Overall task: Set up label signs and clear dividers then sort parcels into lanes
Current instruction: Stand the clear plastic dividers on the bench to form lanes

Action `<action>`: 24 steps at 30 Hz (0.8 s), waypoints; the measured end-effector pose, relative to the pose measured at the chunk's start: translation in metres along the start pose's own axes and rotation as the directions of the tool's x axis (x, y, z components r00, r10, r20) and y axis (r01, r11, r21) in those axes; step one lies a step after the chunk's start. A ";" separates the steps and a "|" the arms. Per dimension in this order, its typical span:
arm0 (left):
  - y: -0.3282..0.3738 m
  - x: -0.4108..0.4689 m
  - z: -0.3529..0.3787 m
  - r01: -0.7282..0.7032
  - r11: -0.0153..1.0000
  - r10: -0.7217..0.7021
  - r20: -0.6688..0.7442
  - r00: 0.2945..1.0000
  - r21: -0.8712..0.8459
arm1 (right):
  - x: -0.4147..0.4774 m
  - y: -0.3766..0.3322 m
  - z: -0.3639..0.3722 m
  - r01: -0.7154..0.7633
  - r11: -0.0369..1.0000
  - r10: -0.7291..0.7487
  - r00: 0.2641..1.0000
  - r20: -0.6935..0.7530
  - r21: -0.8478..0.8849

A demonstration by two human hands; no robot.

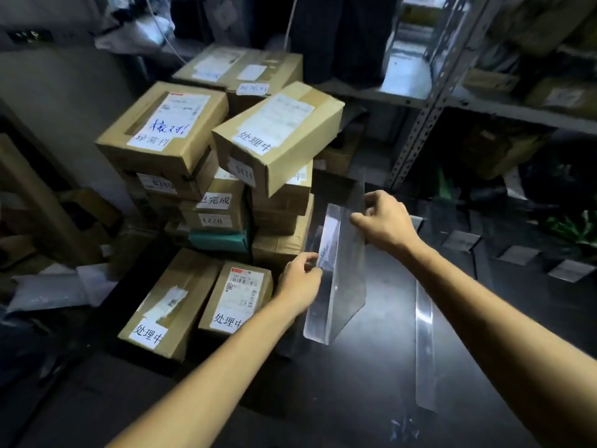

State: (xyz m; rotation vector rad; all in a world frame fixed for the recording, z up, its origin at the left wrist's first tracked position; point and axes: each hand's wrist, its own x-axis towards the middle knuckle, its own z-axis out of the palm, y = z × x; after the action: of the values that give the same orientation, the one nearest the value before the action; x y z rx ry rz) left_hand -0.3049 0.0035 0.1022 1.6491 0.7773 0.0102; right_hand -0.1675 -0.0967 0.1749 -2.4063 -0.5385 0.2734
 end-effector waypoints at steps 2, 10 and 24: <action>0.017 -0.011 0.019 -0.011 1.000 0.010 0.023 1.000 0.015 | -0.012 0.006 -0.031 -0.011 0.997 0.013 0.999 -0.038 0.070; 0.066 -0.062 0.129 -0.026 1.000 0.027 0.165 0.986 -0.006 | -0.056 0.078 -0.142 -0.046 0.973 0.048 0.999 -0.002 0.225; 0.069 -0.103 0.325 0.142 0.990 -0.132 0.296 0.946 -0.012 | -0.106 0.269 -0.226 -0.177 0.979 0.192 0.968 -0.161 0.105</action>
State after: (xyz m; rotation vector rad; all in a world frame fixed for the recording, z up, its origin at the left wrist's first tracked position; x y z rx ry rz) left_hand -0.2155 -0.3314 0.1234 1.5172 0.6565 -0.3141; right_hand -0.1055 -0.4583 0.1824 -2.3664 -0.2199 0.1655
